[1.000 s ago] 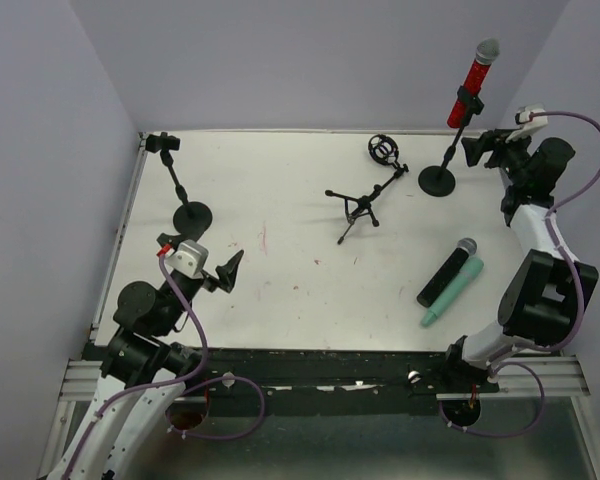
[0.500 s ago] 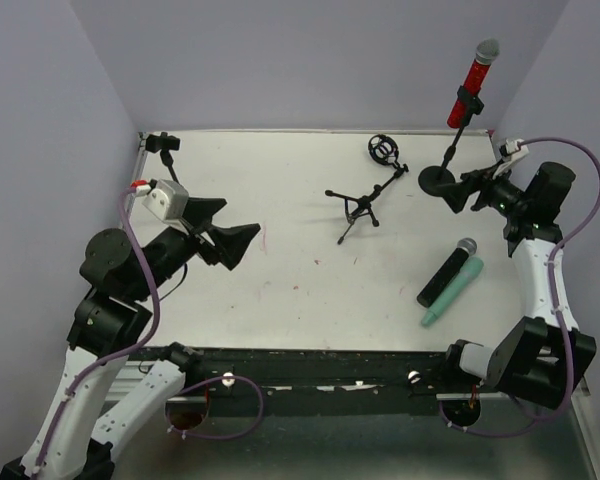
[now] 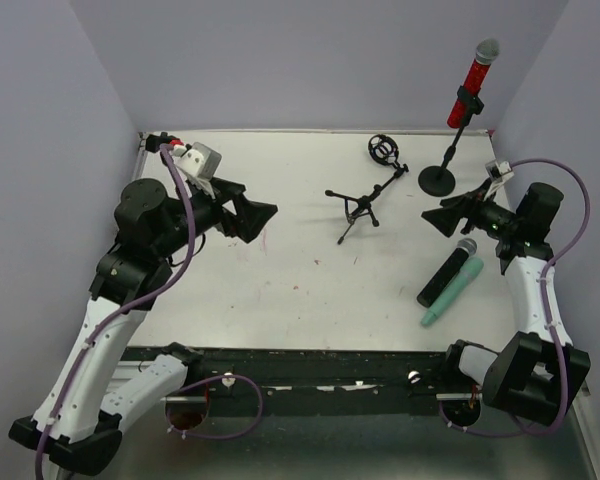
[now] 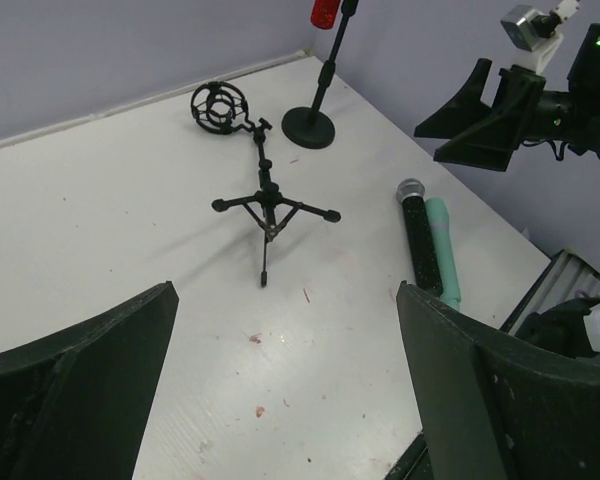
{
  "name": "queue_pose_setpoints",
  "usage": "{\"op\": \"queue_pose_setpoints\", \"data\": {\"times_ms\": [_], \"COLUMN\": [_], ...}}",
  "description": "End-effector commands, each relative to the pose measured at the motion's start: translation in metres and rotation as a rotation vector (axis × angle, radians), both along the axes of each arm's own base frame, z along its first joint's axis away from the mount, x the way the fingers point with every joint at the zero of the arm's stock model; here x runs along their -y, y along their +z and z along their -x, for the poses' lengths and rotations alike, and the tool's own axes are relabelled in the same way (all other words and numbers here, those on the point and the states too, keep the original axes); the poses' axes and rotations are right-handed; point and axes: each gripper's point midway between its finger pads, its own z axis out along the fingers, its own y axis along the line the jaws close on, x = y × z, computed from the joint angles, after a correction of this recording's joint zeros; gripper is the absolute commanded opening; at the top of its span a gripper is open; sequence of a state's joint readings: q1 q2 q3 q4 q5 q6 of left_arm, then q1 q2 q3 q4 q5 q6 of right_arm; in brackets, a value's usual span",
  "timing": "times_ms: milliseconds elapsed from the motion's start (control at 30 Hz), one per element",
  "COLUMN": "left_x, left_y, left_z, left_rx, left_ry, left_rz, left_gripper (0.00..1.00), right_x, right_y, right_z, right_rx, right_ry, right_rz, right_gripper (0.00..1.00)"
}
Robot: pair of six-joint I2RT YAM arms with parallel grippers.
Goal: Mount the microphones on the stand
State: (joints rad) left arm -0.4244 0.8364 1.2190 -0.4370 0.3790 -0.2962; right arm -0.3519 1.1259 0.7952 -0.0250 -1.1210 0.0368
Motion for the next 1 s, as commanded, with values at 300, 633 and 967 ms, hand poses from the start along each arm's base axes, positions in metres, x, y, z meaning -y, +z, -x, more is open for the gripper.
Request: {"op": "queue_pose_setpoints", "data": {"times_ms": [300, 633, 967], "left_x": [0.074, 0.123, 0.145], "left_y": [-0.056, -0.111, -0.175], "left_z": [-0.088, -0.154, -0.176], "left_rx": [-0.248, -0.469, -0.603], "left_ry": [-0.226, -0.274, -0.248], "left_rz": [-0.022, -0.105, -0.187], "left_gripper": [0.98, 0.98, 0.98], "right_x": [-0.003, -0.002, -0.004], "right_y": [0.006, 0.002, 0.002], "right_z": [0.002, 0.000, 0.001], "right_rx": [-0.026, -0.045, -0.050], "right_ry": [0.029, 0.034, 0.048], "right_rz": [-0.013, -0.018, -0.026], "right_gripper": [0.92, 0.92, 0.92]}}
